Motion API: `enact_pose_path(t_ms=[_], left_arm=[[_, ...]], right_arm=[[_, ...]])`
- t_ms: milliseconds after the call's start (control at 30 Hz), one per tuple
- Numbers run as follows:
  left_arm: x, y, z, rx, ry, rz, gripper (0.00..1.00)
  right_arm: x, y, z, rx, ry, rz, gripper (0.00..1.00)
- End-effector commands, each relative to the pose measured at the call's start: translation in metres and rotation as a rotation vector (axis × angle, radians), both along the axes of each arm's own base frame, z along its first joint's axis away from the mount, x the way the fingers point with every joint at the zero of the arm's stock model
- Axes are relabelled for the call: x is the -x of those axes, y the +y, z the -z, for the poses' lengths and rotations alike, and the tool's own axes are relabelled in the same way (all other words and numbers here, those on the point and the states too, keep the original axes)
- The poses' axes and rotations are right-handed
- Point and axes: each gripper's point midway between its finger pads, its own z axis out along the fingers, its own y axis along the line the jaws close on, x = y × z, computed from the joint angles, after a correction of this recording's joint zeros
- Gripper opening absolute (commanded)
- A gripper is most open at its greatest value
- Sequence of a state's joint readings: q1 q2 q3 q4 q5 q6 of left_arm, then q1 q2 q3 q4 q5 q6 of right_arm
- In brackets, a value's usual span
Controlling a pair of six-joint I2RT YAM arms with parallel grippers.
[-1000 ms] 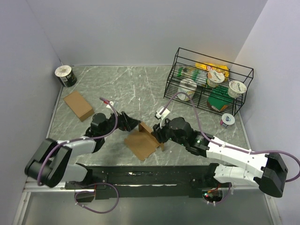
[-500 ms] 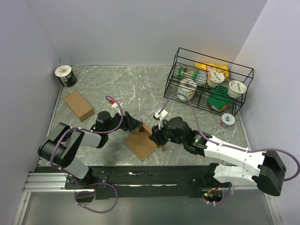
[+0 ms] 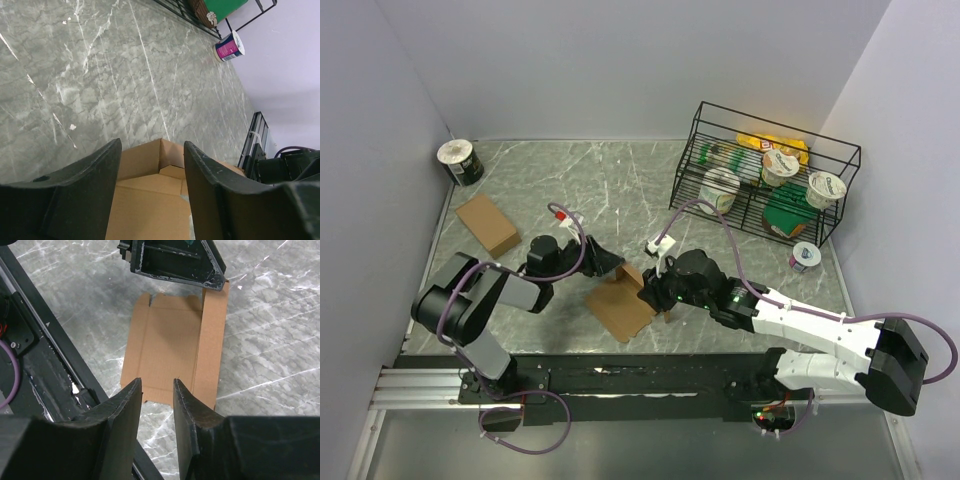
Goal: Fold the paper box
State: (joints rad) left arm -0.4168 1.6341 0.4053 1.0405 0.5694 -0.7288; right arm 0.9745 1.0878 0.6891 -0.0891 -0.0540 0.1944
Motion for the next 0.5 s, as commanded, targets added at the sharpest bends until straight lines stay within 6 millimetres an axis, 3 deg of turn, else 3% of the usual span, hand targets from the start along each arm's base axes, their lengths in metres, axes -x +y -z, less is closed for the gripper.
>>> enact_pose_path(t_ms=[0,467], left_arm=[[-0.001,-0.003,-0.008,0.032,-0.034,0.023,0.56],[0.003,0.004,0.012,-0.018,-0.03,0.003,0.42]], right_arm=[[-0.005,0.004,-0.009,-0.04,-0.013,0.018,0.38],[-0.009,-0.001,-0.009,-0.039,-0.019,0.052,0.36]])
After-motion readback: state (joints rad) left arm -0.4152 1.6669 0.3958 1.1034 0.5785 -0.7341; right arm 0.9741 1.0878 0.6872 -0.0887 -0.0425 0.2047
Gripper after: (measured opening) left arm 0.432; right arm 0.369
